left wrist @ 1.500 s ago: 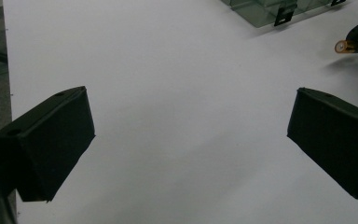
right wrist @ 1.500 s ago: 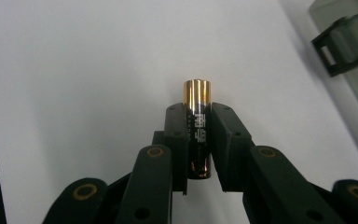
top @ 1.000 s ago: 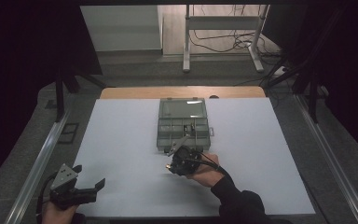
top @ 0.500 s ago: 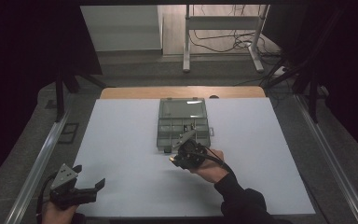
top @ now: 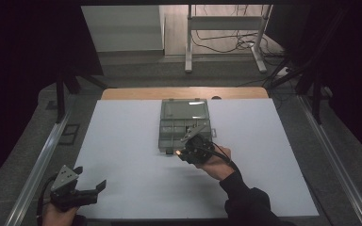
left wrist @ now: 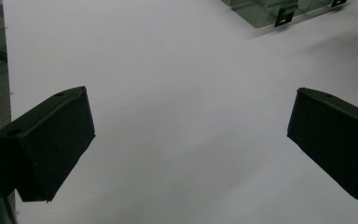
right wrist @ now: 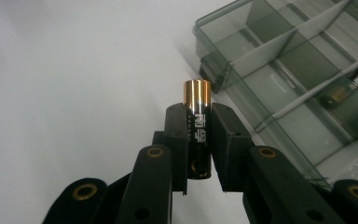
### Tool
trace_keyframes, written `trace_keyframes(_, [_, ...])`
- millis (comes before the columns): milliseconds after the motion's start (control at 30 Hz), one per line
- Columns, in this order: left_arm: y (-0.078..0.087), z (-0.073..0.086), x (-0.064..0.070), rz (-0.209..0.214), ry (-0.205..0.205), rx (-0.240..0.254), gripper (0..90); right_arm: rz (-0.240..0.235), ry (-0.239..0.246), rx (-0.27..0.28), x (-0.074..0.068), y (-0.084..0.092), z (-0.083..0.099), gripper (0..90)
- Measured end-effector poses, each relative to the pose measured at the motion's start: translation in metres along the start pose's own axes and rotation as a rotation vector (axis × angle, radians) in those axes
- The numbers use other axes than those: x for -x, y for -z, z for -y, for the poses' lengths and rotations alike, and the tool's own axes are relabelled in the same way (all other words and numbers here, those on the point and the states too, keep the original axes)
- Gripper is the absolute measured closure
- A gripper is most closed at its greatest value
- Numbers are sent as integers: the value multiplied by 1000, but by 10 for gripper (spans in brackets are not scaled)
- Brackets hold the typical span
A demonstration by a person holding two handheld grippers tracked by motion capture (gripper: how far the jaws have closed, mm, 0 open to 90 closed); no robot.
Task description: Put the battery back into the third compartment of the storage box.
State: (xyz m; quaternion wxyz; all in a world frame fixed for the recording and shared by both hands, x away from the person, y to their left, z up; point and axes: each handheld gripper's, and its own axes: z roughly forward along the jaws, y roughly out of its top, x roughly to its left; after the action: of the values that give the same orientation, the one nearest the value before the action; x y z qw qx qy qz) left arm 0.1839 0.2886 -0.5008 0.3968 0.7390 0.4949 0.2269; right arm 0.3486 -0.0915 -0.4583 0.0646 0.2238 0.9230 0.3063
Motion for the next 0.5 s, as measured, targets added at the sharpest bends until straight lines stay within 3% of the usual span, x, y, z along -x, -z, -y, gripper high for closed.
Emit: trace_keyframes(500, [-1, -1, 0, 4, -1, -1, 9, 51, -88, 43, 26, 13, 1, 769])
